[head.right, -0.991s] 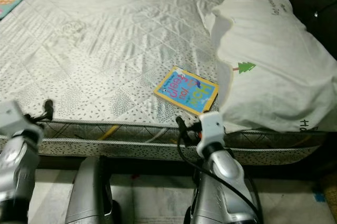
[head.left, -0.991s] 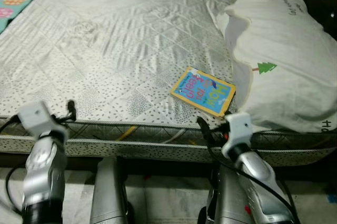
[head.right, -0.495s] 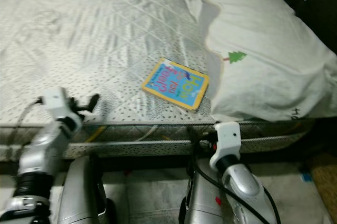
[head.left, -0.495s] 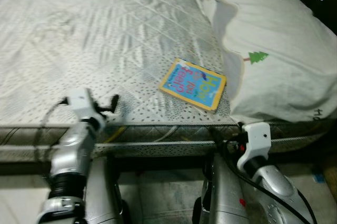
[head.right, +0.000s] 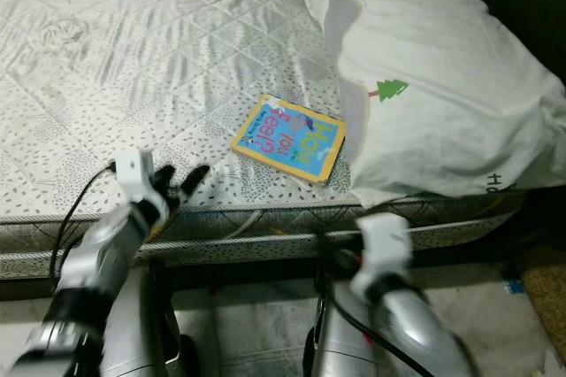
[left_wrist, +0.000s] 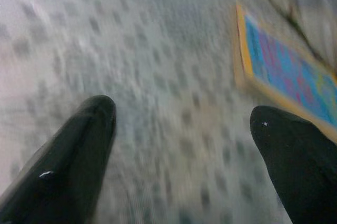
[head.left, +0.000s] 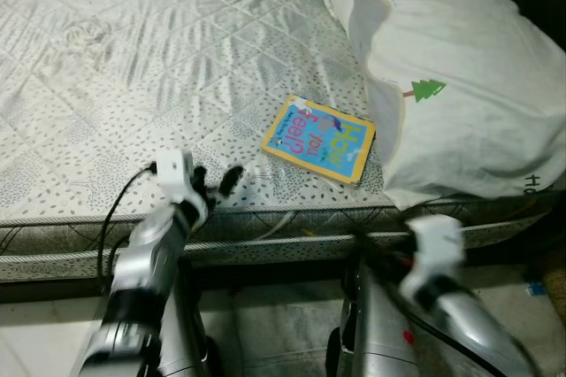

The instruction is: Clean up the room

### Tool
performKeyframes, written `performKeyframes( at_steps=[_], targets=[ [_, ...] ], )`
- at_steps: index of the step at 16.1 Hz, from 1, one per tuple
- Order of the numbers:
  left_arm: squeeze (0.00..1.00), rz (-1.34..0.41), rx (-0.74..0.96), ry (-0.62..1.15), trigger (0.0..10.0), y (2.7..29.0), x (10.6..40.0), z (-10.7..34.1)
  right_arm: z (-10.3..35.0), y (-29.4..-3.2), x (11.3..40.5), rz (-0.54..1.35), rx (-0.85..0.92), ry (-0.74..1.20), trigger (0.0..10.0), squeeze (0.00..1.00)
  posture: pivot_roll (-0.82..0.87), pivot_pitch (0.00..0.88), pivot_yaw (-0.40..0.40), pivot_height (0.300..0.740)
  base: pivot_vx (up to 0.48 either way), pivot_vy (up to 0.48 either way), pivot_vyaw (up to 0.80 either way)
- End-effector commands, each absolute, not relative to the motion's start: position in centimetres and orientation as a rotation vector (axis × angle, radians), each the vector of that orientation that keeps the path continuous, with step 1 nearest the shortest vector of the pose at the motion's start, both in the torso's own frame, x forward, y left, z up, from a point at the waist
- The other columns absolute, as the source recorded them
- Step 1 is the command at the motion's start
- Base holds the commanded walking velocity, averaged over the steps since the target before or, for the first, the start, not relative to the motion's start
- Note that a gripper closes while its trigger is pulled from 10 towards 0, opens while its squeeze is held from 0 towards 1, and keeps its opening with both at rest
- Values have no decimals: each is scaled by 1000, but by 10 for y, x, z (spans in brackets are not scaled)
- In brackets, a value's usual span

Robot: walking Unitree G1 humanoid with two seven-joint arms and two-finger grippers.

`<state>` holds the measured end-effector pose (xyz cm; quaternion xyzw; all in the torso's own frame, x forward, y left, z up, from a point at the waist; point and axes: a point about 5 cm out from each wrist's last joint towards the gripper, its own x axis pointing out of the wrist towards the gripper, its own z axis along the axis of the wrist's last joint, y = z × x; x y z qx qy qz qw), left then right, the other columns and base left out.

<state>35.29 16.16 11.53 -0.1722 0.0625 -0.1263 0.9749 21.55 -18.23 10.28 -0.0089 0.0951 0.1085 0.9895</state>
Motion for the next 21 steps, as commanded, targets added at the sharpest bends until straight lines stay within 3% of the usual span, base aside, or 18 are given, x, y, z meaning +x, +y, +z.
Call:
performKeyframes(
  at_steps=[1, 4, 5, 11, 15, 21],
  targets=[
    [0, -210, -343, 76, 10000, 170, 359, 124, 105, -193, 210, 169, -41, 194, 10000, 0, -256, 206, -20, 477, 0, 0, 0],
    [0, -246, -377, 108, 10000, 171, 371, 130, 108, -197, 198, 158, -47, 210, 10000, 0, -282, 215, -17, 477, 0, 0, 0],
    [0, -328, -383, 152, 10000, 158, 375, 129, 115, -199, 186, 156, -51, 213, 10000, 0, -312, 231, -10, 477, 0, 0, 0],
    [0, -406, -409, 211, 10000, 134, 383, 127, 117, -215, 159, 78, -84, 266, 10000, 0, -402, 306, 7, 477, 0, 0, 0],
    [0, -436, -408, 232, 10000, 123, 386, 129, 123, -218, 152, 59, -98, 266, 10000, 0, -425, 327, 12, 477, 0, 0, 0],
    [0, -538, -561, 266, 10000, 102, 385, 130, 140, -214, 154, 51, -108, 226, 10000, 0, -430, 323, 14, 477, 0, 0, 0]
  ],
)
